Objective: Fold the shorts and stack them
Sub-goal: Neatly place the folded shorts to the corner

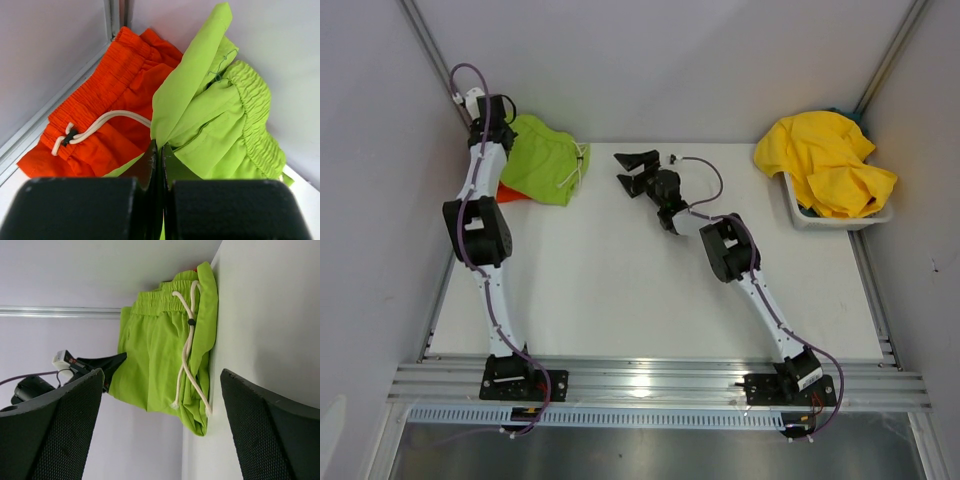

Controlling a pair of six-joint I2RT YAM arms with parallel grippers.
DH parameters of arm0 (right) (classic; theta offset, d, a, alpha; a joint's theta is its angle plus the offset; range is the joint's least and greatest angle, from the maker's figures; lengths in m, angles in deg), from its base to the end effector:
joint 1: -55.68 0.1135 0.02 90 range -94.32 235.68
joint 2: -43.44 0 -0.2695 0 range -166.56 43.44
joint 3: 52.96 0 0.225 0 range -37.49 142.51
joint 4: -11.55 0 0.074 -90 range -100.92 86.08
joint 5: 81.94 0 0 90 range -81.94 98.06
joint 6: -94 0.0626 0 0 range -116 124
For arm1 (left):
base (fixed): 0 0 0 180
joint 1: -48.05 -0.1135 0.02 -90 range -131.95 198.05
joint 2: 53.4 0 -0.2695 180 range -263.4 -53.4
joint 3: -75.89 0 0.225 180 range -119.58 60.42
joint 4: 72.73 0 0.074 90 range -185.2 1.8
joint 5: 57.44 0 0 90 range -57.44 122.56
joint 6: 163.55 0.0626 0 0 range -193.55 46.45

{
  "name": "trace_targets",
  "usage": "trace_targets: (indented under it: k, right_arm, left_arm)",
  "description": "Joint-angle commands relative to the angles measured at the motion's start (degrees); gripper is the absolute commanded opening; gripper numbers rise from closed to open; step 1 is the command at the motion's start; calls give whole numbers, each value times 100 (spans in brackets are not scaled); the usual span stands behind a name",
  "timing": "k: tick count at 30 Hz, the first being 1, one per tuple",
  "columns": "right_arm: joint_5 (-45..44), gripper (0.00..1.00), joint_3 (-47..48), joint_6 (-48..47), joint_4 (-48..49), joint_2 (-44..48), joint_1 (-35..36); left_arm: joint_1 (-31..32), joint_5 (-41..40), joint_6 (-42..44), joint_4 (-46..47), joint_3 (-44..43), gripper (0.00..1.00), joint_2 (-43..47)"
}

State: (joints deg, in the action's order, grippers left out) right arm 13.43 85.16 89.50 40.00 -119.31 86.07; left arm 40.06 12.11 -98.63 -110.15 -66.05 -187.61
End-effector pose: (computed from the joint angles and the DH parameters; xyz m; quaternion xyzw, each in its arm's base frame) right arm 0.5301 0.3177 0.1087 0.2853 0.6208 0.6352 0.3600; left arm 0.5378 0.0976 0.2712 -0.3277 0.7904 0.0783 0.5117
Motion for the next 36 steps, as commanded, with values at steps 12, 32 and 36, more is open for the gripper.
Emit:
trace_targets:
  k: [12,32,36]
  right_arm:
    - [210,100,-531,-745,-411,710,-95]
    - [316,100,-857,-727,-191,886,-148]
    - [342,100,-909,-710,-147,912,-183]
  left_arm:
    - [52,999,-111,1044,-694,0,290]
    - [-466,-794,-893,930,774,0,854]
    - [-607,-776,-964,869,677,0,704]
